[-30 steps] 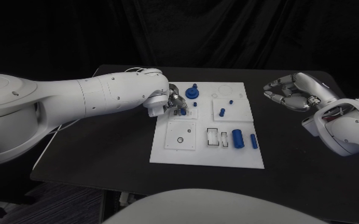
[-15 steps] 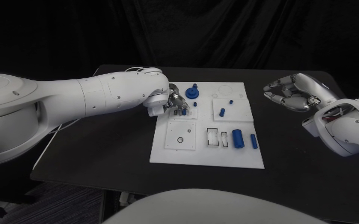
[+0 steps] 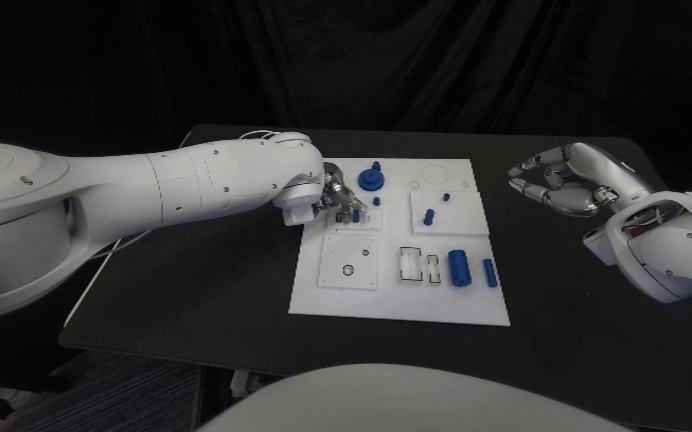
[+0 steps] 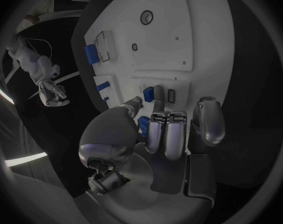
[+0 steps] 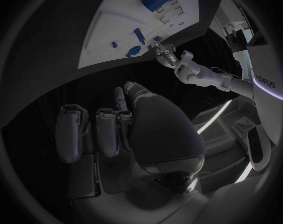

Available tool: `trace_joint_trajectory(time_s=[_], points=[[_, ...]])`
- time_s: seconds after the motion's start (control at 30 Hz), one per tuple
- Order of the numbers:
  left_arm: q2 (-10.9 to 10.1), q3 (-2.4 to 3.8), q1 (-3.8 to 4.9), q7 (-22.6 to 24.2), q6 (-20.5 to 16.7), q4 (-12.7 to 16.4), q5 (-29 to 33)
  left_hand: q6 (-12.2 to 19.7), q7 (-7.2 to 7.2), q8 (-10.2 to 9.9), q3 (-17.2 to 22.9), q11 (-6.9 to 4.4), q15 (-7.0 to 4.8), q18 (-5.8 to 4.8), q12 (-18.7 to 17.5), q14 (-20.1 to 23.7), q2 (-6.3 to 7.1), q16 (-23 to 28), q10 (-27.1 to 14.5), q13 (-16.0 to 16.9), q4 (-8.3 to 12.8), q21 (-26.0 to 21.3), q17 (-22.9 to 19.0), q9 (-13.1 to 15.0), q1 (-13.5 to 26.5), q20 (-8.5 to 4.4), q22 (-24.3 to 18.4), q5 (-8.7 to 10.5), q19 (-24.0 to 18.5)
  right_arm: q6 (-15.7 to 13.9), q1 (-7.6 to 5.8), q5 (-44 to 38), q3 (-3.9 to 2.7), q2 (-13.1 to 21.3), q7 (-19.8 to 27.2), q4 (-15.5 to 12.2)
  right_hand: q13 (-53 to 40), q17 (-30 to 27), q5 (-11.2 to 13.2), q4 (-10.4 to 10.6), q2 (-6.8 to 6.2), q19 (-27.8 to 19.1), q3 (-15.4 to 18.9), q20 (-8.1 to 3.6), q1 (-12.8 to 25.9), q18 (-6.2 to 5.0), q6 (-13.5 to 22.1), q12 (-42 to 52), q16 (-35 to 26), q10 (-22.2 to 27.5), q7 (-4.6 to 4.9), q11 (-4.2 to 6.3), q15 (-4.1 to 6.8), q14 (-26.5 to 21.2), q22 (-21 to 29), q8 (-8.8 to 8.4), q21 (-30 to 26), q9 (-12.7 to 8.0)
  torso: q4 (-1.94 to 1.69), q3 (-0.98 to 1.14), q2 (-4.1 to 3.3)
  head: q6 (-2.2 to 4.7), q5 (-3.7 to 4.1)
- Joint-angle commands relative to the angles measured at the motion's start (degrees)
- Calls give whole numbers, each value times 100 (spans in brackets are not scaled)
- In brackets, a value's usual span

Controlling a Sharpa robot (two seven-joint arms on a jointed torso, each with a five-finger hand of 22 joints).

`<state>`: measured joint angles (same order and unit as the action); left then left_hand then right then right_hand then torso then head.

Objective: Assemble the parts on the task board

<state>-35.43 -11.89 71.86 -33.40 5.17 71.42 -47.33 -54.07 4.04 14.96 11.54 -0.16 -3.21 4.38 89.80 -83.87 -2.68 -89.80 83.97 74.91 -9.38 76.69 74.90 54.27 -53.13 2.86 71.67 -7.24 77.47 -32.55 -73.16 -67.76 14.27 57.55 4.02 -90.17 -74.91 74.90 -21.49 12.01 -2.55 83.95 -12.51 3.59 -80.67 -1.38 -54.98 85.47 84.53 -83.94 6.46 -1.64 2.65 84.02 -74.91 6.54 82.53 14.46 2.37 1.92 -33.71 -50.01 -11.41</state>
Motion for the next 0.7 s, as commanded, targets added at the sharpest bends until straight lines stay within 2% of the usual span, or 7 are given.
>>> trace_joint_trajectory(time_s=[0.03, 0.13, 0.37, 0.47, 0.53, 0.57, 0.7], points=[[-103, -21, -46, 412, -530, 179, -429, 10, -93, 295, -193, -72, -71, 5, 20, -613, -60, -20, 603, 1509, -107, 116, 1510, 441, -59, -23, 175, 23, 142, 21, 18, -8, -4, 22, -88, -16, -778, 591, -29, 5, -11, 215, -27, 5, -45, -87, -43, -21, -31, -11, -6, 12, -10, 405, -1101, -31, -22, -10, 0, -1, -1, 1, 8], [-246, -20, -46, 691, -990, 373, -662, -10, -152, 520, -325, -126, -118, -43, 20, -613, -65, -20, 603, 1509, -163, 265, 1510, 755, -170, -68, 383, -16, 284, 19, 19, -7, -4, 45, -90, -26, -778, 591, -29, 5, -11, 215, -27, 5, -45, -87, -43, -21, -31, -11, -6, 12, -10, 405, -1101, -31, -22, -10, 0, -1, 0, 1, 19], [-619, -12, 30, 1129, -1690, 799, -857, -73, -205, 687, -504, -169, -153, -93, 20, -613, -46, -20, 603, 1509, -270, 415, 1510, 991, -241, -105, 596, -77, 419, 21, 19, -7, -4, 91, -124, -39, -774, 592, -28, 7, -13, 214, -26, 5, -41, -88, -40, -24, -30, -8, -5, 11, -10, 405, -1100, -33, -25, -11, 2, -3, -3, 1, 33], [-728, -6, 144, 1230, -1720, 899, -875, -83, -224, 754, -548, -185, -166, -103, 20, -613, -59, -20, 603, 1509, -282, 445, 1510, 1095, -318, -118, 642, -112, 443, 27, 19, -7, -4, 89, -134, -36, -775, 593, -27, 10, -15, 215, -26, 5, -38, -87, -39, -24, -29, -9, -4, 11, -10, 405, -1101, -34, -23, -13, 5, -10, -10, 1, 32], [-794, -3, 284, 1244, -1631, 945, -828, -78, -240, 800, -545, -197, -179, -110, 20, -613, -80, -20, 603, 1509, -244, 468, 1510, 1174, -436, -129, 678, -193, 462, 35, 19, -7, -4, 83, -139, -36, -774, 594, -28, 11, -14, 214, -27, 6, -37, -87, -39, -24, -29, -8, -5, 11, -10, 406, -1100, -35, -24, -13, 10, -9, -10, 1, 43], [-806, -3, 314, 1235, -1601, 952, -815, -71, -241, 813, -550, -201, -182, -112, 20, -613, -89, -20, 603, 1509, -245, 474, 1510, 1202, -462, -131, 687, -218, 466, 37, 19, -7, -4, 82, -140, -36, -774, 594, -28, 11, -14, 214, -27, 6, -36, -88, -39, -24, -29, -8, -5, 11, -10, 406, -1100, -35, -25, -13, 10, -7, -9, 1, 45], [-870, -4, 566, 1054, -1195, 921, -741, -28, -240, 847, -585, -204, -186, -111, 20, -613, -107, -20, 603, 1509, -276, 473, 1510, 1293, -502, -139, 692, -266, 462, 52, 19, -7, -4, 57, -157, -36, -771, 592, -28, 11, -13, 212, -28, 6, -36, -89, -39, -26, -30, -6, -5, 11, -10, 405, -1098, -35, -29, -14, 6, -11, -10, 1, 45]])
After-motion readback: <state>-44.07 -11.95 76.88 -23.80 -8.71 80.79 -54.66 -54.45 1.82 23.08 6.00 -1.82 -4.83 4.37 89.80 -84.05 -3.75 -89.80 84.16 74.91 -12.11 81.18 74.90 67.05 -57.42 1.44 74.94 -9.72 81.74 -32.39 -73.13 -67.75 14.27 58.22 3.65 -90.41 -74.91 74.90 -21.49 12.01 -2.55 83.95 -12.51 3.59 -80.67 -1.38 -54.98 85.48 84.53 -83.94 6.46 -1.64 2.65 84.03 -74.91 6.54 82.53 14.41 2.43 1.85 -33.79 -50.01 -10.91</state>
